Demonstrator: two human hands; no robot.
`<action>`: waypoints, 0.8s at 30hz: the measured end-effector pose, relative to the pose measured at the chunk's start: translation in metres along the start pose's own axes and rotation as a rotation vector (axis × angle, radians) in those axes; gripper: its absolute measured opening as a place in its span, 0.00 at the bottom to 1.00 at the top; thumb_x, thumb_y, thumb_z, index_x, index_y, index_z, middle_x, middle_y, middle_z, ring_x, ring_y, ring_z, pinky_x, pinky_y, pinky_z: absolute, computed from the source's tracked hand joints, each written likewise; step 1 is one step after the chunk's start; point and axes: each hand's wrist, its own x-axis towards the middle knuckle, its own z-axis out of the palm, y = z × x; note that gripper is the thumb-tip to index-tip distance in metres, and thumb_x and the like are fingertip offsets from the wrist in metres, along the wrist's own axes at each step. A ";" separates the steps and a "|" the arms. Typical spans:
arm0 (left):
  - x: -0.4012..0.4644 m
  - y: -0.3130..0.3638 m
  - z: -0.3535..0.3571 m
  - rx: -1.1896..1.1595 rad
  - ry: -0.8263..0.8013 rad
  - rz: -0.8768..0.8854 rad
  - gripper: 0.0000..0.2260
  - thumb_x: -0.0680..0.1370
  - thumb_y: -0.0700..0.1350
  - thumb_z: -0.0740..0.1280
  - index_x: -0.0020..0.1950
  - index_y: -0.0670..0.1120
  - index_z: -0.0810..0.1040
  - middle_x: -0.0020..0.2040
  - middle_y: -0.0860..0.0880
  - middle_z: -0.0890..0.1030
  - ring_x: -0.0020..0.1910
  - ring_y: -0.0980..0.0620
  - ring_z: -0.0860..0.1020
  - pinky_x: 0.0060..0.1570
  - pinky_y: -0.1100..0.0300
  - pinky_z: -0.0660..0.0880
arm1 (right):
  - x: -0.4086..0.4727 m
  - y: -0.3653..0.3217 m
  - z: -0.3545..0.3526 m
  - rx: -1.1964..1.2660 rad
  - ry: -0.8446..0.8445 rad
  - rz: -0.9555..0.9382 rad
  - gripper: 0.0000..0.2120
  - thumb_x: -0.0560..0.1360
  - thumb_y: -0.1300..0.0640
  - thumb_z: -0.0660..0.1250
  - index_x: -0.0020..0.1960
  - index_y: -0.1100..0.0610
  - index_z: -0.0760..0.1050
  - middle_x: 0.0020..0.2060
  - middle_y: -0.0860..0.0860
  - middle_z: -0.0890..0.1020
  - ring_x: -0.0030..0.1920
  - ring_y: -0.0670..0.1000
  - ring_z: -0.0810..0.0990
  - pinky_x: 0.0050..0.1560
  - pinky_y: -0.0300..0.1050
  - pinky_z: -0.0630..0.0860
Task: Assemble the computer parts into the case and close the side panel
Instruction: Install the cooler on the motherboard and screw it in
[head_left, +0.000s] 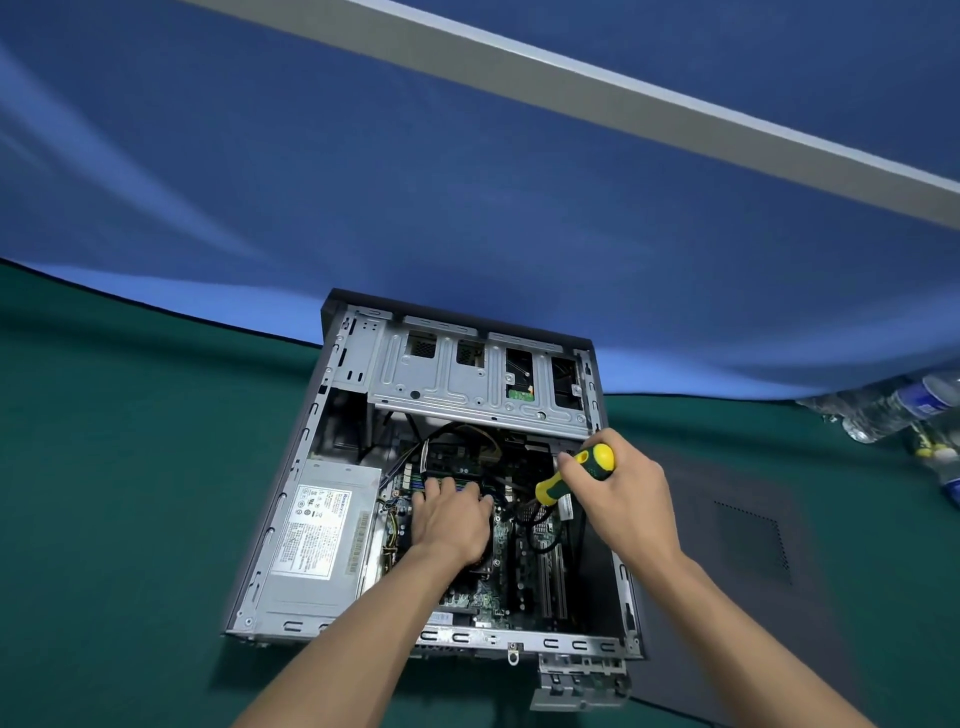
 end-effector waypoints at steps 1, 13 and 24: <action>0.000 0.000 0.000 -0.004 0.002 -0.004 0.20 0.82 0.55 0.49 0.65 0.47 0.72 0.65 0.45 0.71 0.65 0.45 0.64 0.66 0.50 0.59 | -0.001 0.000 0.000 0.002 -0.002 -0.002 0.12 0.73 0.47 0.68 0.36 0.51 0.70 0.25 0.39 0.75 0.25 0.42 0.70 0.24 0.32 0.64; 0.000 0.004 0.003 0.102 0.029 0.012 0.20 0.83 0.53 0.47 0.66 0.45 0.70 0.66 0.43 0.71 0.64 0.43 0.65 0.64 0.48 0.60 | -0.001 -0.003 -0.001 0.038 0.003 0.001 0.11 0.73 0.48 0.69 0.36 0.50 0.70 0.26 0.41 0.76 0.25 0.43 0.70 0.25 0.32 0.65; 0.008 0.008 -0.001 0.181 0.060 0.021 0.21 0.83 0.53 0.46 0.57 0.46 0.76 0.55 0.43 0.80 0.62 0.41 0.70 0.62 0.46 0.65 | 0.019 -0.045 -0.011 -0.512 -0.131 -0.025 0.12 0.71 0.45 0.65 0.36 0.53 0.70 0.27 0.47 0.72 0.32 0.54 0.72 0.27 0.41 0.60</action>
